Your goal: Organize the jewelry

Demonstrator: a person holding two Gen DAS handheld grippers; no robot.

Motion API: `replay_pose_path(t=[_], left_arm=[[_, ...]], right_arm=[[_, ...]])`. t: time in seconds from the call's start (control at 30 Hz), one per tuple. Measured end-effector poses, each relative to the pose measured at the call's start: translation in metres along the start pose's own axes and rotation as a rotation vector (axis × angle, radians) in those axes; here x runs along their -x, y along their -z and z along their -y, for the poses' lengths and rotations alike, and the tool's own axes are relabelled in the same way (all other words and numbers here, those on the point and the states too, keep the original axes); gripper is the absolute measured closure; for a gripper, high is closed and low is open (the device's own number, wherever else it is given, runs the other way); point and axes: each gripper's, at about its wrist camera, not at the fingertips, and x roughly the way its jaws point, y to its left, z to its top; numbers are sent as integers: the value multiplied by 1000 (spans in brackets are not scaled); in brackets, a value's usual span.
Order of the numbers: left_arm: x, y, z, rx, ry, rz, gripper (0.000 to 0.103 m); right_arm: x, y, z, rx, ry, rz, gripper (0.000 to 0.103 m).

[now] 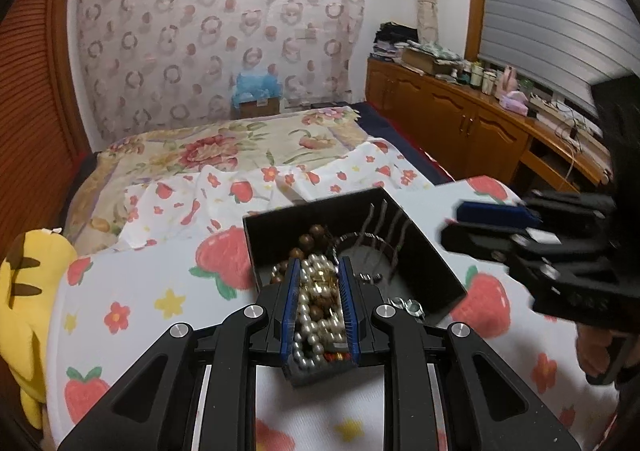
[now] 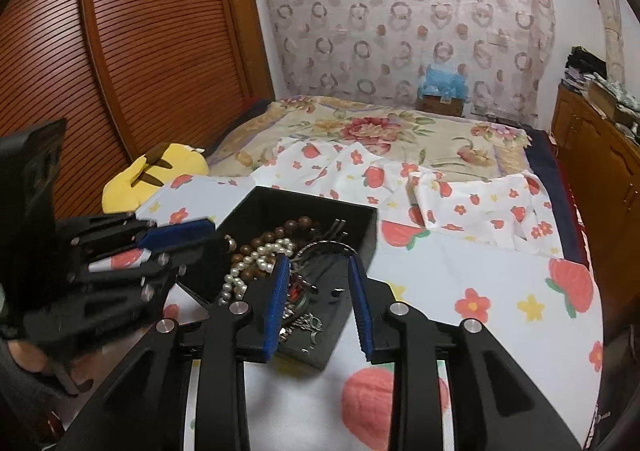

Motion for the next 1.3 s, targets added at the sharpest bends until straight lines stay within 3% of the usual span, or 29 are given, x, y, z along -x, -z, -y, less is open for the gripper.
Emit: replay_pose_path(t=[0.4, 0.47, 0.53, 0.6, 0.67, 0.77, 1.07, 1.3], left_arm=[[-9, -18, -4, 26, -23, 26, 81], [-2, -13, -4, 30, -45, 33, 51], [5, -7, -3, 33, -61, 45, 43], [13, -1, -3, 36, -74, 44, 33], [22, 6, -4, 43, -94, 58, 16], [40, 19, -2, 47, -110, 76, 9], [85, 58, 7, 63, -146, 90, 8], [117, 77, 8, 98, -146, 105, 8]], right_arm=[[34, 22, 7, 2, 25, 41, 70], [38, 25, 6, -4, 26, 53, 70], [43, 29, 4, -10, 27, 66, 69], [49, 33, -2, -2, 54, 83, 61], [56, 34, -8, 2, 68, 103, 52], [70, 39, -16, -1, 96, 137, 38], [113, 66, -37, -35, 131, 242, 4], [137, 92, -46, -67, 210, 270, 2]])
